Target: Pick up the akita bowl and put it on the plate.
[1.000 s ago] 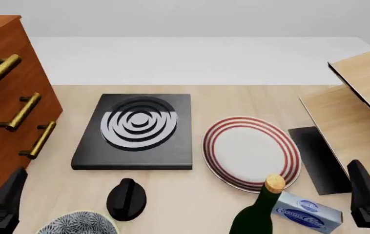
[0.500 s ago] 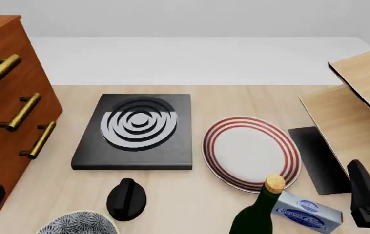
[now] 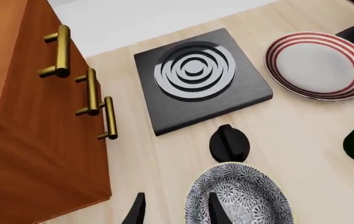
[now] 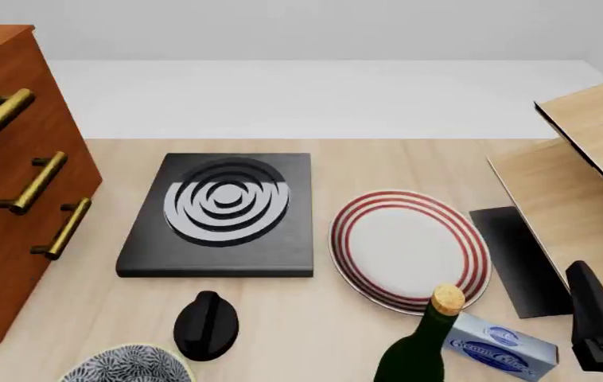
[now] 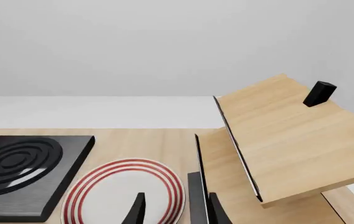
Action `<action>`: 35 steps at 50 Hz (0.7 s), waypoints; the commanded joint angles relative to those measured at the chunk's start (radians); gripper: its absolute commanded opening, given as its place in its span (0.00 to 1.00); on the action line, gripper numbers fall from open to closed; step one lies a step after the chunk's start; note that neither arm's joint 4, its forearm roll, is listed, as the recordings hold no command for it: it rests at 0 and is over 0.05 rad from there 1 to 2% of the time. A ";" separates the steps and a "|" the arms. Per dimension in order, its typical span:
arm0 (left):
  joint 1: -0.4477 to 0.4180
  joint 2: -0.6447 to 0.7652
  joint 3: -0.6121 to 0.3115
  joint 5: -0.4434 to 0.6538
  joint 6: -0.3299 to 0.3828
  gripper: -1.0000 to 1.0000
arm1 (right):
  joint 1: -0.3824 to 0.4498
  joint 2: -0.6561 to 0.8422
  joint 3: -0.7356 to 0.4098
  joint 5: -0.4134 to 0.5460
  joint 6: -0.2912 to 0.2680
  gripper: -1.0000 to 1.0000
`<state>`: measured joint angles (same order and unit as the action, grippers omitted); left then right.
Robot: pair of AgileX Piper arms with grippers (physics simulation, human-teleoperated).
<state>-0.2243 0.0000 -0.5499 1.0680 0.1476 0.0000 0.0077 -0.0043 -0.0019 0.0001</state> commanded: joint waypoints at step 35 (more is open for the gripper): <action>-0.062 0.000 0.173 -0.037 -0.011 1.00 | 0.000 0.000 0.000 0.000 0.000 1.00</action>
<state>-0.2832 0.0001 -0.4076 1.0490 0.1352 0.0000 0.0078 -0.0043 -0.0019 0.0001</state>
